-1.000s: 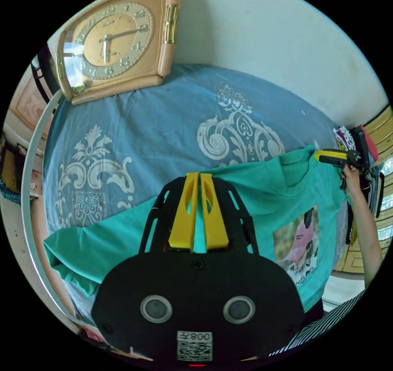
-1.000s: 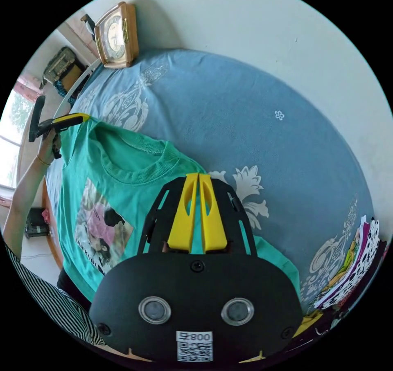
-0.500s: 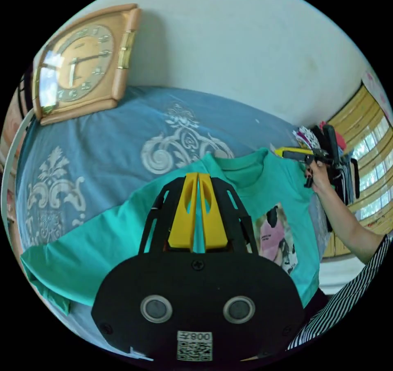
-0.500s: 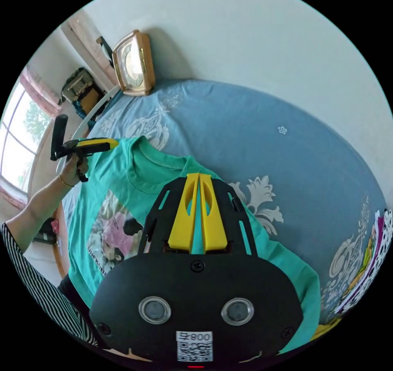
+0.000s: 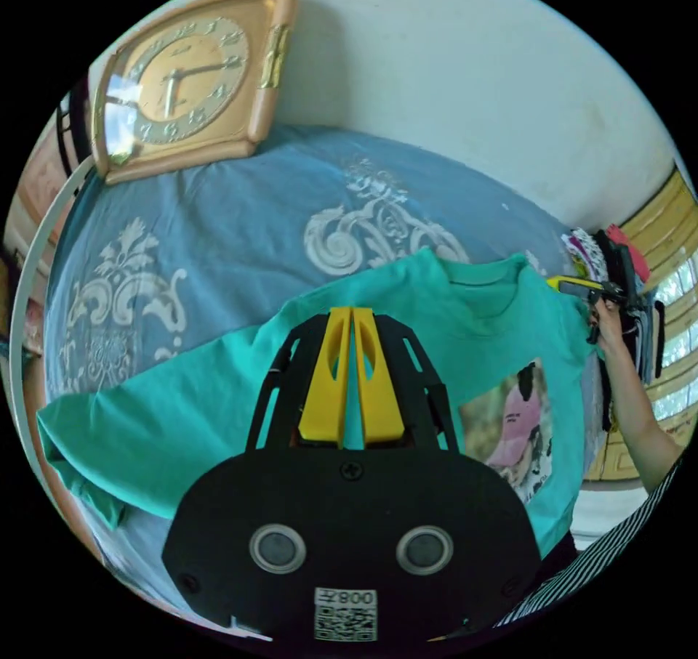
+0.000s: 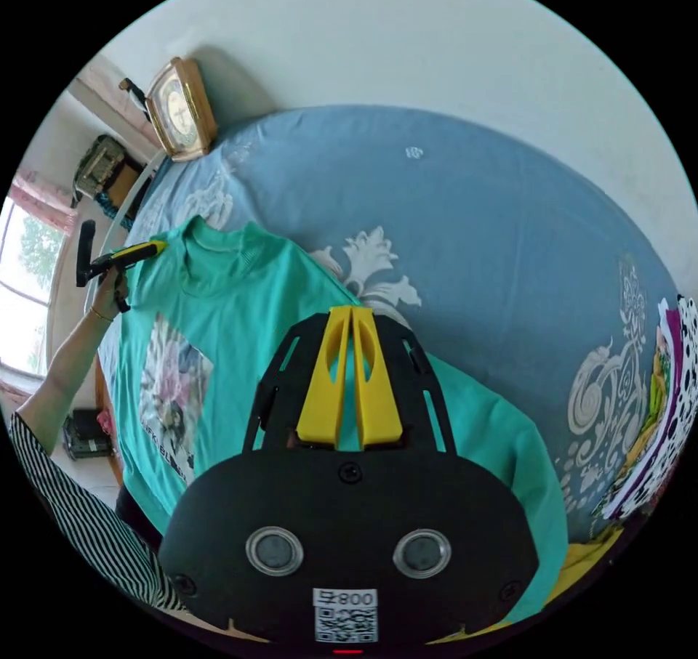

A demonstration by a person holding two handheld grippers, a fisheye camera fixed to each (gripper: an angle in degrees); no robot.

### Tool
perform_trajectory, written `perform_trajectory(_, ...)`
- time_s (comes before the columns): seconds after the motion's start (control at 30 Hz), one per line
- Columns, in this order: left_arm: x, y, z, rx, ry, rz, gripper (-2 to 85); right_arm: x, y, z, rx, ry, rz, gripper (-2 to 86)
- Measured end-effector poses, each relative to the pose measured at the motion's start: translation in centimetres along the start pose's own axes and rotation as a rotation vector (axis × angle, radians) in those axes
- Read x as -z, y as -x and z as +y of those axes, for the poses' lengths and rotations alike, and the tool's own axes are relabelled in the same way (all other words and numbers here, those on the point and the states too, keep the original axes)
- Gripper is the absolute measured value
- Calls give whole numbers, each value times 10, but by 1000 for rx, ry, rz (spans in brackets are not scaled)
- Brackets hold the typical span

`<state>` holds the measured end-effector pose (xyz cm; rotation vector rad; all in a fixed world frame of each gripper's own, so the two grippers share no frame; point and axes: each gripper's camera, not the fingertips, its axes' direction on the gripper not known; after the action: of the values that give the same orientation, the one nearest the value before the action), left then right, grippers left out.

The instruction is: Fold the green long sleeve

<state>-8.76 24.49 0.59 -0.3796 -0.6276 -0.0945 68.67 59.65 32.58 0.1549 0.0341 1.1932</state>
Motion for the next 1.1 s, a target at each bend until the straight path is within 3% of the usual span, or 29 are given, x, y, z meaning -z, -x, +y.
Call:
perform_trajectory(0.13,-19,14,4,133,-28,71,2,8,-15,-5,-69,-48,-55,0)
perform_trajectory(0.23,-23,-5,8,75,-97,74,2,21,13,-6,36,-123,-18,0)
perform_trajectory(0.37,-54,-46,9,-25,-93,176,2,5,58,-28,185,-84,-81,0)
perform_trajectory(0.5,-105,-80,4,-50,4,139,2,-19,65,-55,171,4,-64,0)
perform_trajectory(0.6,-114,-94,11,-43,-18,138,2,-19,56,-60,137,32,-91,0)
perform_trajectory(0.73,-118,-121,30,-101,-103,162,2,-7,47,-47,111,-42,-82,1)
perform_trajectory(0.8,-149,-134,35,-109,18,104,2,-16,42,-44,101,22,-107,1)
perform_trajectory(0.93,-136,-145,66,-68,-99,233,2,20,48,4,149,-93,-147,1)
perform_trajectory(1.03,-130,-165,118,-101,-137,283,3,26,63,59,201,-108,-127,1)
perform_trajectory(1.1,-150,-184,157,-117,-71,242,4,11,68,85,209,-38,-81,1)
